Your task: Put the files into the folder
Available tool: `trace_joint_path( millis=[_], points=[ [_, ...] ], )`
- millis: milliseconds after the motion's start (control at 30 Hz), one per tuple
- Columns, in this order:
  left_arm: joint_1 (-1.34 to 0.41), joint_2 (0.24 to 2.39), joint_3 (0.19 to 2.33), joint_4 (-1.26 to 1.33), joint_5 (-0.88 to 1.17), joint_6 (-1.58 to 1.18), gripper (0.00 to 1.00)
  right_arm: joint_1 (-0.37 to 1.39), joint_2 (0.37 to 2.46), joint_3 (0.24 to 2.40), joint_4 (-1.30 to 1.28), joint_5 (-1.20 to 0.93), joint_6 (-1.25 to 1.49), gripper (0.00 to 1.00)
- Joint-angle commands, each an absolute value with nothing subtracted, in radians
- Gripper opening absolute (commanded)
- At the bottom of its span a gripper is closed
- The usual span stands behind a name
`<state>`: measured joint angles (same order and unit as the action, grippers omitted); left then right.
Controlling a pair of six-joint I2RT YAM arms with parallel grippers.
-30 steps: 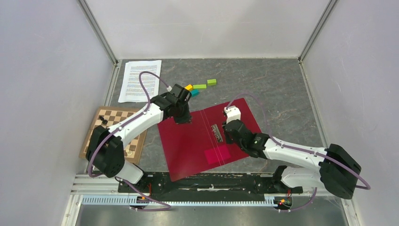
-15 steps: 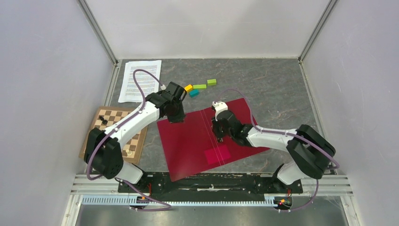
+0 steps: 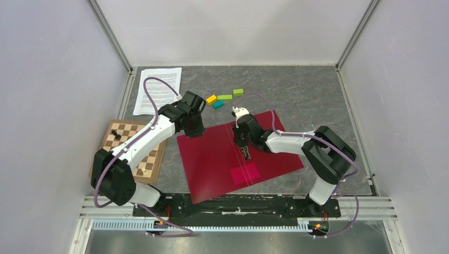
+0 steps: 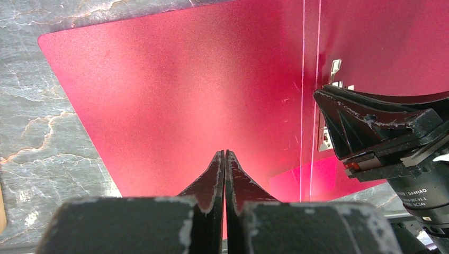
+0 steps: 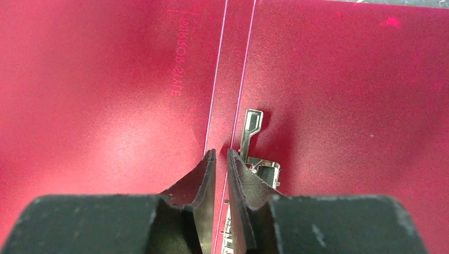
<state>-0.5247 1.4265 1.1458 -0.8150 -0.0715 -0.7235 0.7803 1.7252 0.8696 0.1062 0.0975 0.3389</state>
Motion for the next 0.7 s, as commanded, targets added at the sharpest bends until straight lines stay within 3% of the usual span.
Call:
trace_joint_path(
  millis=[0, 167, 433, 667],
  points=[
    [-0.522, 1.384, 1.17, -0.816, -0.072, -0.683, 0.02, 0.775, 1.716, 0.933, 0.092, 0.097, 0.316, 0.18],
    [-0.521, 1.378, 1.169, -0.816, -0.076, -0.683, 0.04, 0.775, 1.656, 0.966, 0.028, 0.114, 0.297, 0.24],
    [-0.518, 1.373, 1.173, -0.817, -0.069, -0.683, 0.04, 0.775, 1.546, 0.921, -0.108, 0.248, 0.272, 0.48],
    [-0.517, 1.386, 1.179, -0.801, -0.037, -0.683, 0.09, 0.775, 1.557, 0.882, -0.115, 0.203, 0.264, 0.5]
  ],
)
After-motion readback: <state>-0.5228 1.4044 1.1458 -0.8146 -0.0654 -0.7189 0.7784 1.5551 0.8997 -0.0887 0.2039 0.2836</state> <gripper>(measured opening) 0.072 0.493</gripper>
